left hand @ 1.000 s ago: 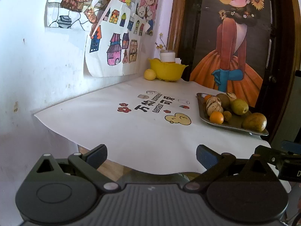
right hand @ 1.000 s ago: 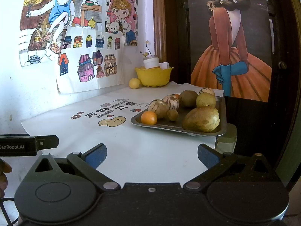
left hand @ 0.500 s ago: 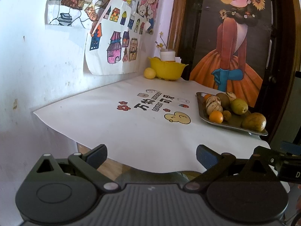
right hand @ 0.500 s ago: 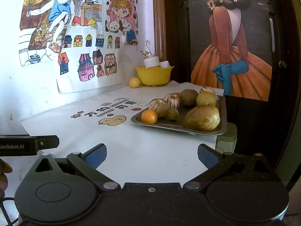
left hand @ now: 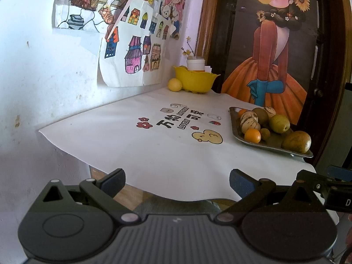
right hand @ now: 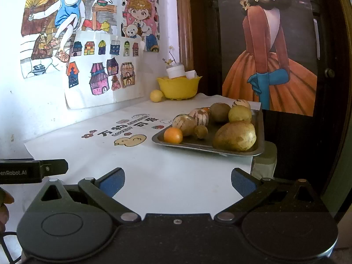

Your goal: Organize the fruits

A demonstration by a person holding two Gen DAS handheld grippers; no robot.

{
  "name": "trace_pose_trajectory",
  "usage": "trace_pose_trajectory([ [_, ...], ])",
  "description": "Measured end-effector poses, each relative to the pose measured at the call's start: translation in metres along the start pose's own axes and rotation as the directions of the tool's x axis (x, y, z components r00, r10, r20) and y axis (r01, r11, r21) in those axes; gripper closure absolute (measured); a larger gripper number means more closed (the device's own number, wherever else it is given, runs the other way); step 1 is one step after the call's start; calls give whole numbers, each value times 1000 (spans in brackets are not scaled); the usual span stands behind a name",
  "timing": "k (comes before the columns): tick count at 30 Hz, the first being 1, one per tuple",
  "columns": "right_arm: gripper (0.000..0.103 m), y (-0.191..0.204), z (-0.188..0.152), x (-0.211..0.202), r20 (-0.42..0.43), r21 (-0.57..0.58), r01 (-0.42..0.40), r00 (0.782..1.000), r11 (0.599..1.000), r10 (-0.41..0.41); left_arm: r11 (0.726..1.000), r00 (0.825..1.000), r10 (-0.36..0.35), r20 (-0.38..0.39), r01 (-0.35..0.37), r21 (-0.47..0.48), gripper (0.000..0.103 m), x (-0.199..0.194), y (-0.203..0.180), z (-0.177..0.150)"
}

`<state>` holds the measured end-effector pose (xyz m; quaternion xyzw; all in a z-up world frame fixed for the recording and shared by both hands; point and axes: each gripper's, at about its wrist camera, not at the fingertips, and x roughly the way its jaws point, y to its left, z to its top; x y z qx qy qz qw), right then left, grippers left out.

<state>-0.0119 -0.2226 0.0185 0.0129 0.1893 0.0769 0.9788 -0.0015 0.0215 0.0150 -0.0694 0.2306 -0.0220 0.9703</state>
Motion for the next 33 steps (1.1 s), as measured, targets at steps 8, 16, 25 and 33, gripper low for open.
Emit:
trace_pose_trajectory([
  [8,1,0,-2,0,-2,1,0,1000,1000,0,1000,1000,-12,-2,12,-5,0,0,0,-2],
  [16,1,-1,0,1,-3,1,0,1000,1000,0,999,1000,-28,-11,27,-31,0,-3,-1,-1],
  [25,1,0,0,1,-4,2,1,1000,1000,-1,999,1000,-27,-6,27,-38,0,-4,-1,0],
  [33,1,1,-4,0,-4,3,1,1000,1000,-1,999,1000,-25,-9,25,-36,0,-3,-1,0],
])
